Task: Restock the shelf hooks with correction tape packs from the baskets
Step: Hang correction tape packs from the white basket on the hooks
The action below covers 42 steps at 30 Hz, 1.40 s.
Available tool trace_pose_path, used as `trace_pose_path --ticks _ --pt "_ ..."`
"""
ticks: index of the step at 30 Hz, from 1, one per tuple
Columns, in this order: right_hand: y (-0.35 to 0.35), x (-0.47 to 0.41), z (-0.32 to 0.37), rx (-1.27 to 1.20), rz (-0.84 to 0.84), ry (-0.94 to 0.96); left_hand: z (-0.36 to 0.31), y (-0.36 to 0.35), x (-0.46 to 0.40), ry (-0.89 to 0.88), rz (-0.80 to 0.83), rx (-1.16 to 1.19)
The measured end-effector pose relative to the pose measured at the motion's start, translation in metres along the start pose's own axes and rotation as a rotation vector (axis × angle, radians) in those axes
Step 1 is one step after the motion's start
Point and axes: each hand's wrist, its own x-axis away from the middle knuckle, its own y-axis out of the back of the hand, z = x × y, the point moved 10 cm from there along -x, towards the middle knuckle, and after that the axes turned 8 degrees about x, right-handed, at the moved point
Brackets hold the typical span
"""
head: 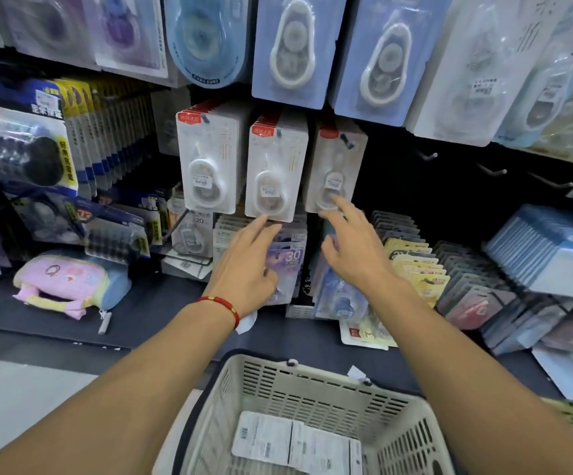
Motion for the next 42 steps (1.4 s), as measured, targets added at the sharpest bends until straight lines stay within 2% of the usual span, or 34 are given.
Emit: trace_pose_path --ticks 3,5,8,11,13,17,20,23,26,28,31,34,36,38,39,40,41,42 --pt "0.005 0.045 -0.007 -0.196 -0.082 -0.034 0.003 -0.012 0.014 0.033 0.105 -0.001" --pt "-0.015 0.078 -0.013 -0.235 0.033 -0.061 0.005 -0.032 0.033 0.026 0.236 -0.045" --pt "-0.087 0.138 -0.017 -0.209 0.505 -0.059 0.019 -0.077 0.076 0.020 0.524 -0.261" --pt "-0.169 0.230 -0.015 -0.079 0.994 -0.017 0.043 -0.125 0.130 0.070 0.819 -0.419" --pt "-0.216 0.298 -0.021 -0.001 1.184 -0.012 0.056 -0.154 0.166 0.159 0.909 -0.371" --pt "-0.277 0.420 -0.040 0.031 1.420 -0.087 0.069 -0.199 0.231 0.393 0.922 -0.153" --pt "-0.292 0.451 -0.042 -0.211 1.373 -0.347 0.070 -0.218 0.262 0.515 0.859 -0.011" --pt "-0.301 0.445 -0.048 -0.312 1.145 -0.564 0.076 -0.229 0.276 0.597 0.787 0.046" --pt "-0.308 0.447 -0.048 -0.455 1.115 -0.714 0.085 -0.237 0.283 0.643 0.775 0.045" --pt "-0.307 0.446 -0.049 -0.642 1.097 -0.837 0.092 -0.238 0.285 0.650 0.771 0.021" --pt "-0.296 0.434 -0.045 -1.099 1.053 -1.060 0.096 -0.240 0.283 0.590 0.777 0.006" --pt "-0.279 0.412 -0.013 -1.454 1.221 -0.967 0.086 -0.242 0.278 0.484 0.788 0.048" --pt "-0.278 0.398 0.004 -1.540 1.237 -0.918 0.090 -0.234 0.266 0.512 0.638 0.124" --pt "-0.292 0.388 0.006 -1.464 1.127 -0.951 0.106 -0.216 0.260 0.644 0.455 0.179" --pt "-0.301 0.382 -0.004 -1.244 1.035 -0.916 0.114 -0.207 0.260 0.714 0.382 0.202" --pt "-0.306 0.372 -0.019 -0.892 0.941 -0.798 0.123 -0.200 0.262 0.778 0.323 0.233" --pt "-0.307 0.359 -0.027 -0.541 0.873 -0.612 0.131 -0.193 0.266 0.840 0.273 0.272" --pt "-0.313 0.350 -0.022 -0.311 0.854 -0.415 0.137 -0.189 0.271 0.906 0.235 0.323"
